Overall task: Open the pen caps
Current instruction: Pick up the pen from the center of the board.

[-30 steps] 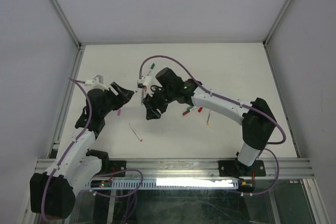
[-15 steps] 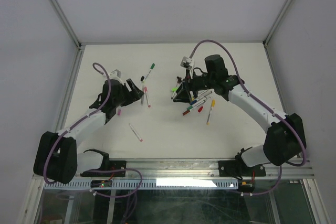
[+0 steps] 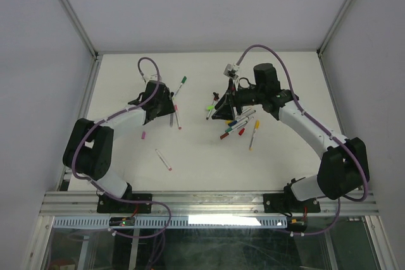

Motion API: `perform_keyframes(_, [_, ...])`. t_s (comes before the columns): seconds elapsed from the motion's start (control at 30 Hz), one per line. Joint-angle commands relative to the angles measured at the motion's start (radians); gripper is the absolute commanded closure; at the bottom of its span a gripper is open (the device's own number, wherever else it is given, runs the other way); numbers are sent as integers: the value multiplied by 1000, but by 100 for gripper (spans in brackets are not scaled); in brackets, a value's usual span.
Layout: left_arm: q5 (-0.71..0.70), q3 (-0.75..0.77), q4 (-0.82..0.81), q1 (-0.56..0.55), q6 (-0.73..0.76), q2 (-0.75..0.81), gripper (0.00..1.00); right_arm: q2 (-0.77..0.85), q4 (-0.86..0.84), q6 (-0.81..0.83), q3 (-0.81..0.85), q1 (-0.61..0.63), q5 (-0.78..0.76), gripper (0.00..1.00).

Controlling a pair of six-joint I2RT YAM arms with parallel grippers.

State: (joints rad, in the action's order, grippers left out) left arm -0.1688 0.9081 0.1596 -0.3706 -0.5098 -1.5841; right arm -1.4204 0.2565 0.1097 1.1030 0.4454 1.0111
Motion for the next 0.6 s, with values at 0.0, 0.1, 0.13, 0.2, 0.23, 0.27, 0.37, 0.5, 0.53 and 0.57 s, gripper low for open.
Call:
perform_keyframes(0.0, [-26, 79, 26, -19, 45, -42, 53, -2, -51, -16, 10, -3, 34, 37])
perform_keyframes(0.1, [-21, 105, 37, -23, 50, -81, 57, -5, -50, -18, 11, -3, 35, 37])
perform_keyframes(0.13, [-22, 113, 42, -25, 51, -92, 58, -7, -50, -18, 10, -2, 36, 37])
perform_keyframes(0.2, [-25, 122, 48, -28, 51, -110, 61, -7, -51, -18, 11, -3, 38, 37])
perform_keyframes(0.23, [-29, 124, 50, -29, 50, -117, 61, -6, -51, -18, 11, -3, 38, 37])
perform_keyframes(0.27, [-35, 128, 52, -30, 50, -122, 62, -9, -49, -18, 10, -3, 39, 37])
perform_keyframes(0.37, [-44, 135, 60, -33, 51, -137, 63, -11, -50, -19, 12, -4, 41, 37])
perform_keyframes(0.5, [-49, 148, 74, -40, 53, -159, 66, -14, -48, -21, 12, -4, 43, 37])
perform_keyframes(0.53, [-48, 152, 77, -42, 53, -164, 67, -15, -47, -21, 12, -4, 45, 37])
perform_keyframes(0.57, [-49, 153, 83, -44, 53, -168, 68, -15, -47, -21, 13, -3, 45, 37])
